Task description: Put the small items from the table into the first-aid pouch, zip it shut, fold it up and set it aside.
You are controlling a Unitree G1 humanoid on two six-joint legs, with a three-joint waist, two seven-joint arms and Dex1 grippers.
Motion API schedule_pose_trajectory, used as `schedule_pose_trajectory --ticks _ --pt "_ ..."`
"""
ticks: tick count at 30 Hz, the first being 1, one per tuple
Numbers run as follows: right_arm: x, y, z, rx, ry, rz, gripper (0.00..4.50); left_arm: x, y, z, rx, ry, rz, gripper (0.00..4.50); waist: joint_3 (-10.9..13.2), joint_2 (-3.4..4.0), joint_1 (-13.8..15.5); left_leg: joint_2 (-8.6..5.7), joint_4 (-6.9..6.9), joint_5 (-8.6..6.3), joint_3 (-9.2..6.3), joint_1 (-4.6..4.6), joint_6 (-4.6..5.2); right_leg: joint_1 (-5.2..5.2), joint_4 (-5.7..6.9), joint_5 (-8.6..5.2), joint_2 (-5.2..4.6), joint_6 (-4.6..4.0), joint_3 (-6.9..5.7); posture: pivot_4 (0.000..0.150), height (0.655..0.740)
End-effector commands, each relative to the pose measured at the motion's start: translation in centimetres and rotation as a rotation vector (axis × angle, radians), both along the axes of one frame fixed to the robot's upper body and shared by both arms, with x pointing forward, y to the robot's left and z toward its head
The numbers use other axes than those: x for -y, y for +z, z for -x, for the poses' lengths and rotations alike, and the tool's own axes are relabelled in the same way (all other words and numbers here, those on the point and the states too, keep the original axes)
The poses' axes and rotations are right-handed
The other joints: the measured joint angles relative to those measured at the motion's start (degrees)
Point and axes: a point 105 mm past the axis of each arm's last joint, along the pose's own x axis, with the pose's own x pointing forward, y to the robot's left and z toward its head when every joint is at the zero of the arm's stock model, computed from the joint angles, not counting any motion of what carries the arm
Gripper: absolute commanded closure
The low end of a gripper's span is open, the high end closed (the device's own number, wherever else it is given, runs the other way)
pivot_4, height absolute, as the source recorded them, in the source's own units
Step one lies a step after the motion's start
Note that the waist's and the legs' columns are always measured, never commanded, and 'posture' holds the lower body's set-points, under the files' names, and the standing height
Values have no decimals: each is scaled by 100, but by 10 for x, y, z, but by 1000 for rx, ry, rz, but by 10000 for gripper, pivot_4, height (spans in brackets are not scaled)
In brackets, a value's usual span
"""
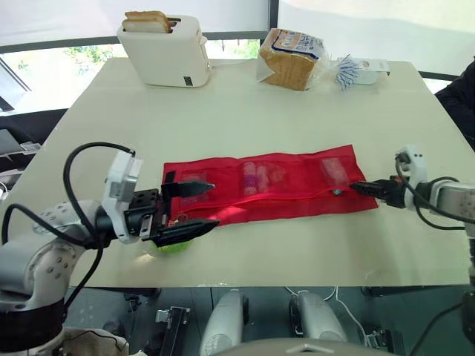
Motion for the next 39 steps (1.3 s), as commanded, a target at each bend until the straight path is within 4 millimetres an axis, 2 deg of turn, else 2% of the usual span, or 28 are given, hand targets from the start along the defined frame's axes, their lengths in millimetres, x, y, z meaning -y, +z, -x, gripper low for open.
schedule_pose_trajectory --ticks 1,2,6,7,8,11,14,17,20,25,28,30,31,33,35,36,37,39 --pt "-15 5 -3 13 34 -55 0 5 11 5 52 -19 16 168 -2 -3 -13 1 0 0 0 0 0 0 0 0 2 0 0 1500 7400" --pt "-18 6 -1 15 44 -69 5625 6 11 5 54 -21 22 0 -1 -3 -31 1 0 0 -2 0 0 0 0 0 4 0 -1 1500 7400" --pt "-28 18 5 46 75 -126 21401 10 13 2 69 -26 50 0 0 0 -46 2 -4 0 -1 1 0 -3 2 0 5 0 1 1500 7400" --pt "-26 17 5 49 56 -124 24303 12 14 -2 81 -22 61 0 0 0 -46 1 -4 0 0 0 0 -3 2 0 6 0 1 1500 7400" --pt "-24 16 6 52 38 -116 30606 14 14 -5 85 -25 74 0 0 0 -37 1 -4 0 0 1 0 -3 1 0 5 0 1 1500 7400" --pt "-8 17 3 91 -76 -91 44661 26 12 -11 88 -57 101 0 0 -1 -18 -3 -2 0 1 0 0 -2 2 0 4 0 0 1500 7400" --pt "14 21 3 128 -208 -58 44661 33 11 -17 93 -60 118 0 0 0 -2 -5 -3 0 3 -2 0 -2 0 0 3 0 3 1500 7400" --pt "57 25 12 161 -372 68 44661 37 10 -28 96 -34 134 0 0 1 54 -7 -2 0 3 -2 0 -3 2 0 2 0 3 1500 7400" --pt "103 27 23 162 -454 225 44661 41 11 -36 98 -33 140 0 1 4 140 -17 0 -1 2 -6 1 -2 -2 0 -7 1 0 1500 7400" --pt "131 45 21 185 -448 281 44661 48 19 -38 109 -73 148 0 1 4 26 -12 2 -5 22 2 9 -1 -1 1 0 2 15 1500 7400" --pt "132 42 26 203 -342 340 44661 45 17 -42 110 -47 122 0 1 5 -37 -3 -5 -5 26 9 9 -2 -1 0 12 0 22 1500 7400" --pt "133 45 34 251 -307 320 37861 42 11 -49 109 -6 90 0 1 4 -42 0 -7 -5 26 8 9 -2 -3 0 14 0 21 1500 7400" --pt "132 52 41 306 -283 322 35847 39 5 -55 106 41 65 0 1 5 -27 0 -7 -5 26 7 9 -2 -3 0 13 0 21 1500 7400" --pt "126 66 57 409 -198 361 26554 33 -2 -66 89 121 48 0 1 11 12 -1 -5 -5 26 5 9 -2 -4 0 12 1 21 1500 7400" --pt "110 82 80 533 -81 371 15251 27 -11 -75 47 199 32 0 2 12 42 -3 -1 -6 27 6 9 -1 -3 0 8 3 24 1500 7400" --pt "100 89 90 585 -26 360 11763 23 -15 -80 14 241 28 0 2 12 57 -3 -1 -6 27 4 9 -2 -3 0 7 4 24 1500 7400" --pt "92 98 100 647 19 374 9576 18 -19 -86 -16 293 20 0 1 11 65 -3 -1 -6 27 5 10 0 -4 0 7 4 24 1500 7400" --pt "75 110 113 702 77 392 9576 6 -35 -95 -115 369 -31 0 2 10 59 1 -2 -6 24 7 9 1 -4 -1 10 6 22 1500 7400"
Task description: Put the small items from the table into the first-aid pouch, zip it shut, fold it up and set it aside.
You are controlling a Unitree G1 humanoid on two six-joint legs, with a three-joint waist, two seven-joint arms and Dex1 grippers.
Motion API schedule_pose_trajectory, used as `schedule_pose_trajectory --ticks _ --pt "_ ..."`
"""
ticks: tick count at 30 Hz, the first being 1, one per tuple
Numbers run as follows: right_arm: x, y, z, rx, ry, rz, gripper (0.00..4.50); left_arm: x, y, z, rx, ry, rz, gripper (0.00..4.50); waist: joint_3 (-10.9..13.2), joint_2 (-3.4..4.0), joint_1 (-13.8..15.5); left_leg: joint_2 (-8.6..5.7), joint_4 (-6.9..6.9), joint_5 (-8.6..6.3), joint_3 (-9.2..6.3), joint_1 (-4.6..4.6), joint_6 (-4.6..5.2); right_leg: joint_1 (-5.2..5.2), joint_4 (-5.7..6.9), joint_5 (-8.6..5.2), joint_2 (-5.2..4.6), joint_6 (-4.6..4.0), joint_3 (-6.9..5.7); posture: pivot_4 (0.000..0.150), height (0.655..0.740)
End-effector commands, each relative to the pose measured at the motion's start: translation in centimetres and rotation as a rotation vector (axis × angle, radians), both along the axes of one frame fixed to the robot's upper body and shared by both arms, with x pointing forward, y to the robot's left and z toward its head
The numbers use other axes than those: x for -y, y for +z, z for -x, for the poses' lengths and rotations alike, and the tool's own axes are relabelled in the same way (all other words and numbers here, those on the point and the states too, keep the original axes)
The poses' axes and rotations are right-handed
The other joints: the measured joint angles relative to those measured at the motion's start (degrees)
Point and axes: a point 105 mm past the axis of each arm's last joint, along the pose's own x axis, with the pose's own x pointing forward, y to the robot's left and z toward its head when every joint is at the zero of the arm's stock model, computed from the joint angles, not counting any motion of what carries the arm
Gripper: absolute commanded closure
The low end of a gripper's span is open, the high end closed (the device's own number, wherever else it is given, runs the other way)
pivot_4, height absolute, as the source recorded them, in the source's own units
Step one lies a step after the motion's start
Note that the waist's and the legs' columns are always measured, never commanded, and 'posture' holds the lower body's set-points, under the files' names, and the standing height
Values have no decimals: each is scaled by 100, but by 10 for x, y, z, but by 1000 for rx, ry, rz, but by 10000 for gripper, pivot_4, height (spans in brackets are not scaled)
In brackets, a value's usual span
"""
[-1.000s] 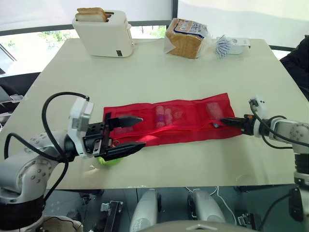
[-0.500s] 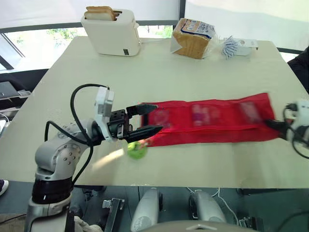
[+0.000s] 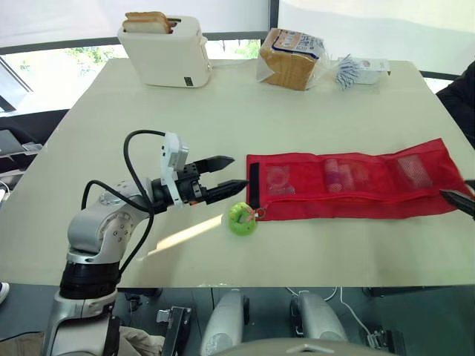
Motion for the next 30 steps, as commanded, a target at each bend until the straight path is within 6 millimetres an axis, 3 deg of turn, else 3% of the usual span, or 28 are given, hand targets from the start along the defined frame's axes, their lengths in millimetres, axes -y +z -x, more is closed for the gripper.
schedule_pose_trajectory --ticks 1,5,8,13,21,29,30 --pt "-43 47 25 185 190 114 9576 -24 -19 -19 -143 164 -68 0 1 -1 -10 2 0 0 1 1 0 0 1 0 1 0 1 1500 7400" --pt "-109 68 49 235 469 158 9576 -31 -40 -36 -312 268 -52 0 1 -5 -3 3 -1 0 0 5 0 0 5 -1 5 1 0 1500 7400" --pt "-133 65 55 226 558 180 9576 -23 -57 -38 -419 264 -67 0 -2 -32 19 0 2 0 -8 -2 0 1 2 0 0 -1 -8 1500 7400" --pt "-149 68 55 228 619 211 9576 5 -56 -41 -556 208 15 0 -2 -49 108 -8 12 0 -28 -12 -1 10 -6 1 -22 0 -28 1500 7400" --pt "-159 55 60 200 620 209 9576 44 -53 -40 -739 103 136 0 -3 -51 141 -19 11 1 -38 -12 -2 12 -8 1 -19 -1 -36 1500 7400" --pt "-163 51 55 245 591 133 9576 62 -20 -39 -816 7 311 0 1 -60 161 -21 18 1 -41 -17 -2 11 -7 1 -20 0 -38 1500 7400" --pt "-168 48 53 238 601 118 8574 62 -16 -37 -824 -14 319 2518 0 -60 146 -20 18 2 -43 -17 -3 11 -6 1 -19 0 -39 1500 7400"
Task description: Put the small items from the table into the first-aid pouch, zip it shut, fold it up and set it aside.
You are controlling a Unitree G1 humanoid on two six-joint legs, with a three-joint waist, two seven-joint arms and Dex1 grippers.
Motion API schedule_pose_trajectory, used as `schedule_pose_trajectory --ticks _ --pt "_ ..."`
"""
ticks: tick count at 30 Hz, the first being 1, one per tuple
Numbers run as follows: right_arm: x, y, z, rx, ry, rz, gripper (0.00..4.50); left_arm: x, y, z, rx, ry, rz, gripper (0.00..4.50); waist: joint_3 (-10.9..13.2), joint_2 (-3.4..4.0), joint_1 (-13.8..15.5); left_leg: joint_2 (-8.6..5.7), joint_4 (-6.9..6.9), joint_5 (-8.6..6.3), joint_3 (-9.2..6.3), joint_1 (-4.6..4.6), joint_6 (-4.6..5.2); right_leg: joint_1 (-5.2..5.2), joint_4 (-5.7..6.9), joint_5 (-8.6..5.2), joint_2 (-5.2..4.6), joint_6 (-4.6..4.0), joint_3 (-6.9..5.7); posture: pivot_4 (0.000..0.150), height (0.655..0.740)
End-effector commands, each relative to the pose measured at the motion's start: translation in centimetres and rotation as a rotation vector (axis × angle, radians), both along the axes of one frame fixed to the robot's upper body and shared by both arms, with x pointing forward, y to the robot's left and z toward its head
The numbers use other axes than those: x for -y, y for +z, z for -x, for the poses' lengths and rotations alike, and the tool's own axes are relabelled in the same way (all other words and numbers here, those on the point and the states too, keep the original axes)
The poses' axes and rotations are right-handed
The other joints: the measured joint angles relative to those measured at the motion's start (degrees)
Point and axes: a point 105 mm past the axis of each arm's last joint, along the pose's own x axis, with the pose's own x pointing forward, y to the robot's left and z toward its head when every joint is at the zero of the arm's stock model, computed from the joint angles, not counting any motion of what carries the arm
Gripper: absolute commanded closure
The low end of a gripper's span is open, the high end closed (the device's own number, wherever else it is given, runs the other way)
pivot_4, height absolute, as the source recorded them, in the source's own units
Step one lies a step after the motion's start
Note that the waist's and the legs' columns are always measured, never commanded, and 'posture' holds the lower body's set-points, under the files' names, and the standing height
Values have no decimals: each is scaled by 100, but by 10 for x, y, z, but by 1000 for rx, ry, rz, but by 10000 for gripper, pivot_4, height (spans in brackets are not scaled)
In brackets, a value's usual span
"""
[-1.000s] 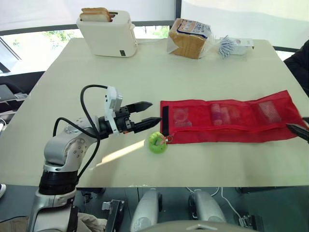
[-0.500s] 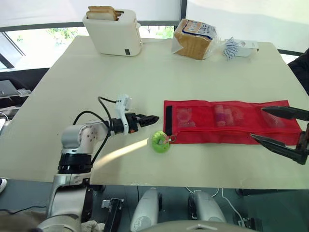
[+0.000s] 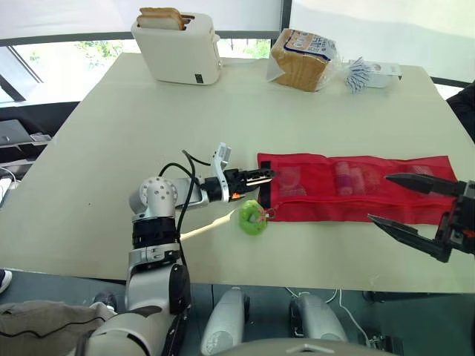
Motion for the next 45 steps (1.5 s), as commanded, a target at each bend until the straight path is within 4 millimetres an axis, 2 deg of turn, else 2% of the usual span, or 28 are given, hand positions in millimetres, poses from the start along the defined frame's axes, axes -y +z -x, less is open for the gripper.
schedule_pose_trajectory --ticks 1,3,5,6,8,11,14,20,22,30,32,34,37,41,44,45 --pt "-13 -2 -3 9 27 -31 8115 2 26 5 19 -63 89 5296 0 0 -47 2 0 0 0 2 0 0 2 0 2 0 1 1500 7400" --pt "-21 -9 -5 -12 54 -39 8115 3 23 6 8 -66 68 11256 -2 3 -68 2 -1 1 -1 4 -2 -1 7 0 3 -1 1 1500 7400" --pt "-28 -12 -6 -21 80 -60 8115 5 20 6 9 -67 41 21940 -2 3 -100 2 -2 7 -1 5 -12 0 7 0 3 -1 2 1500 7400" --pt "-32 -13 -7 -24 92 -65 8115 6 20 6 12 -68 39 24569 -1 2 -112 2 -2 13 -1 5 -22 -1 7 -1 2 -1 3 1500 7400" --pt "-37 -15 -9 -24 107 -60 8115 7 18 7 21 -70 18 32913 -1 2 -121 2 -2 14 -3 4 -24 -1 7 0 2 -1 3 1500 7400" --pt "-45 -18 -12 -31 139 -60 8115 7 5 7 30 -61 -70 44624 -1 2 -119 1 -3 15 -3 6 -25 -1 7 0 2 -1 3 1500 7400" --pt "-50 -18 -13 -31 158 -62 8115 9 0 7 51 -70 -105 44624 -1 2 -108 1 -4 15 -5 6 -26 -1 6 0 0 -1 5 1500 7400" --pt "-57 -22 -17 -58 187 -58 8115 6 7 1 68 -56 -63 44624 -1 1 -104 1 -4 14 -8 4 -24 -1 5 0 -2 -1 5 1500 7400" --pt "-65 -30 -21 -101 210 -43 8115 4 10 0 66 -51 -39 44624 -1 2 -120 1 -4 12 -9 6 -21 -2 6 0 -1 -1 5 1500 7400" --pt "-103 -87 -66 -323 206 15 8115 5 12 -4 87 -39 -47 44624 -2 -1 -150 2 -6 15 -12 5 -26 -13 12 0 1 -2 10 1500 7400" --pt "-117 -97 -75 -374 217 -18 8115 5 13 -4 91 -31 -44 44624 -2 -1 -150 2 -5 16 -13 4 -27 -15 13 1 0 -3 12 1500 7400" --pt "-127 -111 -81 -400 226 6 13359 3 13 -4 94 -21 -39 45000 -2 -1 -142 2 -6 16 -16 3 -28 -17 12 1 0 -3 11 1500 7400" --pt "-130 -120 -86 -392 230 53 26666 1 14 -5 96 -12 -37 45000 -2 -1 -132 0 -6 17 -18 1 -28 -17 11 1 -4 -3 10 1500 7400" --pt "-138 -120 -94 -404 248 34 26666 -2 11 -6 97 8 -44 45000 -2 -1 -162 0 -5 17 -17 6 -28 -17 15 1 -1 -3 12 1500 7400" --pt "-137 -122 -101 -380 222 44 34058 -2 10 -6 102 11 -44 45000 -2 -1 -161 3 -8 17 -20 6 -29 -17 15 1 2 -3 10 1500 7400" --pt "-135 -122 -102 -374 217 43 39272 -3 9 -6 103 13 -44 45000 -1 -1 -160 3 -8 17 -19 6 -29 -17 14 1 1 -3 11 1500 7400"
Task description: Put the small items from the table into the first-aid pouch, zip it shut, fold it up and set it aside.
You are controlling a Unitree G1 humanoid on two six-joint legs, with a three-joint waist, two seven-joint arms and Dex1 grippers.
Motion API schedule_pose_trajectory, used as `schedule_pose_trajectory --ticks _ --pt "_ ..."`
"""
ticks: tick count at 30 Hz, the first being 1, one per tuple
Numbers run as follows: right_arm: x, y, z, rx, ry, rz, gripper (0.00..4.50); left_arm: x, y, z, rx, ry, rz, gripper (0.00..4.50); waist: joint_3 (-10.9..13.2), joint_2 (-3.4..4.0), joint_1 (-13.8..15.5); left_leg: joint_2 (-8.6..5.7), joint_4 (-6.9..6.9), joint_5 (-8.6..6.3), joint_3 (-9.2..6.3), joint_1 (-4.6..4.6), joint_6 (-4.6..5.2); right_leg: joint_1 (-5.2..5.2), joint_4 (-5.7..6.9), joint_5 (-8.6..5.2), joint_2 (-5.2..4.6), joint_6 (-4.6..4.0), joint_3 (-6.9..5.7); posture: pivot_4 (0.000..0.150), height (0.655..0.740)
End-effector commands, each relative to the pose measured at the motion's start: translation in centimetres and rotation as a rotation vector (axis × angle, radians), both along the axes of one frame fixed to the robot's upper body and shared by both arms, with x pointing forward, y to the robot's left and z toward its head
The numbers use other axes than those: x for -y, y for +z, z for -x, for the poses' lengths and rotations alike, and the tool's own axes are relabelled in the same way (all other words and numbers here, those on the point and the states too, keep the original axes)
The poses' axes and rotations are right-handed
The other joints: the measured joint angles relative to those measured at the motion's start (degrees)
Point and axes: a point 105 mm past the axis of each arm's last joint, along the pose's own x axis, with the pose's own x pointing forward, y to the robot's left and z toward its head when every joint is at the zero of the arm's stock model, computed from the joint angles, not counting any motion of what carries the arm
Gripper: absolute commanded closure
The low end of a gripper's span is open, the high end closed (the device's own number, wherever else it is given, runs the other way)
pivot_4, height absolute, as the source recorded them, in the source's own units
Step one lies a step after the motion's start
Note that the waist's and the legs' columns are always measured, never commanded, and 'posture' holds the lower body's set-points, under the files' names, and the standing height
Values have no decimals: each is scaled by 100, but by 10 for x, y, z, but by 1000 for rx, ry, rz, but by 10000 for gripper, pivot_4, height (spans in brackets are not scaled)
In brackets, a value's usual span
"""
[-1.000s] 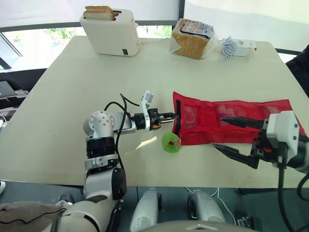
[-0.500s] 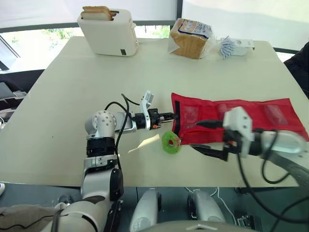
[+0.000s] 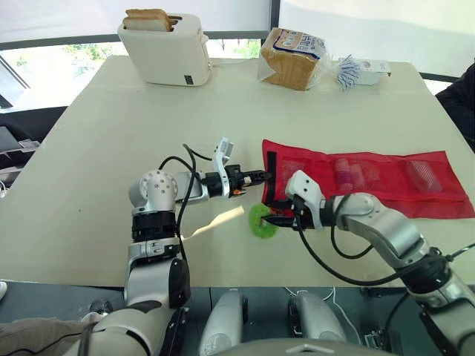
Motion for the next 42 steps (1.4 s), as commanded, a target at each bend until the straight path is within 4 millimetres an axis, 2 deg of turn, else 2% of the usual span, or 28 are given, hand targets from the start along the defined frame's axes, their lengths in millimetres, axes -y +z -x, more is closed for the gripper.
schedule_pose_trajectory --ticks 1,6,13,15,17,20,22,26,29,38,42 --pt "2 9 -2 57 2 -11 43760 -1 10 -1 59 11 14 45000 0 0 2 -1 0 0 1 -1 0 0 0 0 -1 0 1 1500 7400" --pt "40 29 -6 89 -167 -81 44444 -16 1 -5 67 48 -38 45000 0 0 5 -1 0 0 0 -2 0 0 0 0 -3 0 1 1500 7400" --pt "136 38 -6 134 -585 -47 44444 -61 -17 -18 114 111 -212 45000 0 2 -5 0 -8 -4 9 1 7 -4 1 0 0 -1 9 1500 7400" --pt "180 35 -9 147 -772 23 44444 -77 -20 -23 125 134 -251 45000 0 2 -8 -1 -7 -12 14 5 21 -4 3 0 0 -1 13 1500 7400" --pt "234 36 -8 165 -999 98 44444 -95 -20 -28 139 162 -286 45000 0 2 13 -2 -8 -15 17 3 25 -4 3 0 1 -1 9 1500 7400" --pt "290 37 3 177 -1218 170 44444 -117 -22 -31 146 191 -329 45000 0 2 -1 -4 -7 -16 41 2 27 -4 1 0 0 -1 9 1500 7400" --pt "310 42 7 208 -1308 194 44444 -135 -24 -31 146 217 -364 45000 -1 3 -33 1 -11 -16 49 7 27 -4 3 0 5 -1 14 1500 7400" --pt "318 47 7 238 -1357 197 44444 -151 -26 -30 145 240 -393 45000 -5 11 -138 10 -17 -16 56 15 28 -4 6 -1 11 -2 21 1500 7400" --pt "311 46 7 224 -1340 189 44444 -158 -26 -27 142 235 -401 45000 -7 13 -142 10 -18 -16 60 15 28 -4 7 -1 12 -1 25 1500 7400" --pt "290 48 20 123 -1222 151 44444 -162 -21 -12 135 190 -375 45000 -6 14 -140 11 -16 -17 58 8 29 -6 4 -1 10 -1 25 1500 7400" --pt "291 49 21 107 -1211 153 44444 -165 -21 -11 154 207 -395 45000 -6 14 -128 12 -16 -17 55 10 29 -6 4 -1 9 -1 25 1500 7400"
